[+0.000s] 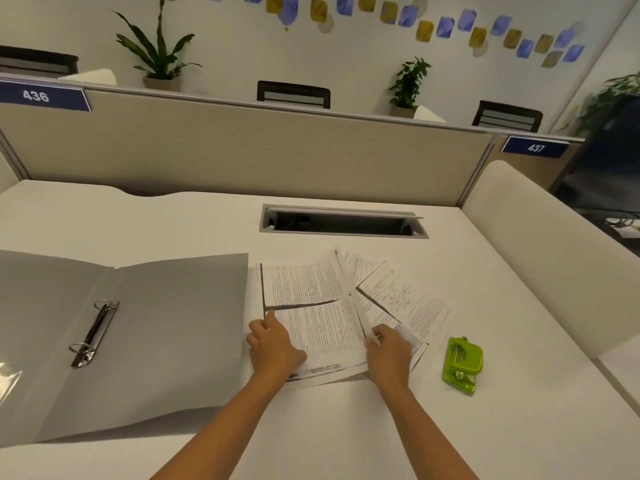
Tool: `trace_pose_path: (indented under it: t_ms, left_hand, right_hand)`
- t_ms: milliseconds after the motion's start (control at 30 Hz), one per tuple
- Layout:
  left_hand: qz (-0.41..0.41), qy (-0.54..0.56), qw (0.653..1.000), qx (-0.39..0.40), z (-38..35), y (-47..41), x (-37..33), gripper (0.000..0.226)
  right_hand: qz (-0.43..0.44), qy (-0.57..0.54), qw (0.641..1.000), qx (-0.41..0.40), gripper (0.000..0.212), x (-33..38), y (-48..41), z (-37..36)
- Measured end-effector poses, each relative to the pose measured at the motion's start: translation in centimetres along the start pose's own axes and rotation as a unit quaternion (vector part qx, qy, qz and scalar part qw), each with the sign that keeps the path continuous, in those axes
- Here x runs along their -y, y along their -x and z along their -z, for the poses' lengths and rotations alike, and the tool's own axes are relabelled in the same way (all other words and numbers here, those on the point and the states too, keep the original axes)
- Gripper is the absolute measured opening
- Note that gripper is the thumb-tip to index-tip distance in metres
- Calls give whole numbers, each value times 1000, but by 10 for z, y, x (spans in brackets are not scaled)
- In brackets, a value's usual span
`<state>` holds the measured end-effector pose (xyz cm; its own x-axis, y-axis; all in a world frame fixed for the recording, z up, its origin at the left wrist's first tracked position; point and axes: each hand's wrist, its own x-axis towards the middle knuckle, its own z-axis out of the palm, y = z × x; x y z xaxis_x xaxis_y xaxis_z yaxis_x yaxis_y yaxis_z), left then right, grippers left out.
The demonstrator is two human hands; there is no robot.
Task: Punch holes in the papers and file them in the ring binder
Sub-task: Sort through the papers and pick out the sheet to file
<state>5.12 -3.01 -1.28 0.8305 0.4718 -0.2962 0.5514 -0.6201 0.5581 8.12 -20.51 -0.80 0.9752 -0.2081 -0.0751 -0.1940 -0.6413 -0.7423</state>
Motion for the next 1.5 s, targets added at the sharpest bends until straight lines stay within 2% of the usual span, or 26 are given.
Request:
trace_pose_path:
  t_ms: [100,167,233,300,400,467,533,633,733,900,967,1033,1100,1200,1300,1500]
  left_hand:
    - [-1,46,999,-12,0,-3,-3,93]
    - [10,118,993,2,4,-7,-9,81]
    - [32,226,973,32,11,-13,-12,67]
    - [53,335,939,64,20,-19,-12,62]
    - [41,457,879,128,37,-24,-8,60]
    - [12,504,847,170,51,-29,-6,44]
    - [3,523,833,181,63,-32,-7,26]
    - [16,523,837,161,71,-36,-6,26]
    - [34,514,841,166,76,-34,-3,29]
    - [44,532,828,170,81,-36,9,30]
    - [54,527,831,167,82,-38,14,29]
    - [58,515,838,171,84,-41,19,27]
    - [53,504,844,177,87,-43,23,27]
    - [46,502,845,178,90,-47,27,28]
    - [45,503,844,178,95,-52,29,26]
    - [51,498,850,165,104,-57,29,21]
  right_hand:
    - [9,-48,997,-63,12,-1,3,12]
    - [-9,-85,992,-91,10,1,3,22]
    - [-32,-112,987,-108,8,-1,1,29]
    - [-53,-137,983,-114,9,-3,-1,36]
    - [-82,-163,979,-88,11,-9,-5,42]
    - [-94,-171,980,-43,11,-12,-7,41]
    - [-108,-186,976,16,15,-15,-7,38]
    - [-108,-195,972,78,14,-10,-3,35]
    - [-97,-177,976,85,10,-3,1,31]
    - [-65,-107,987,-105,15,6,3,26]
    - [-74,-50,986,-138,19,2,1,23]
    - [-105,53,984,-134,31,-2,0,19]
    - [-148,157,969,-118,55,-4,2,18]
    - [-196,200,951,-130,90,-6,8,17]
    - [-217,203,945,-135,95,-11,7,17]
    - [-254,218,939,-76,95,-14,-7,22]
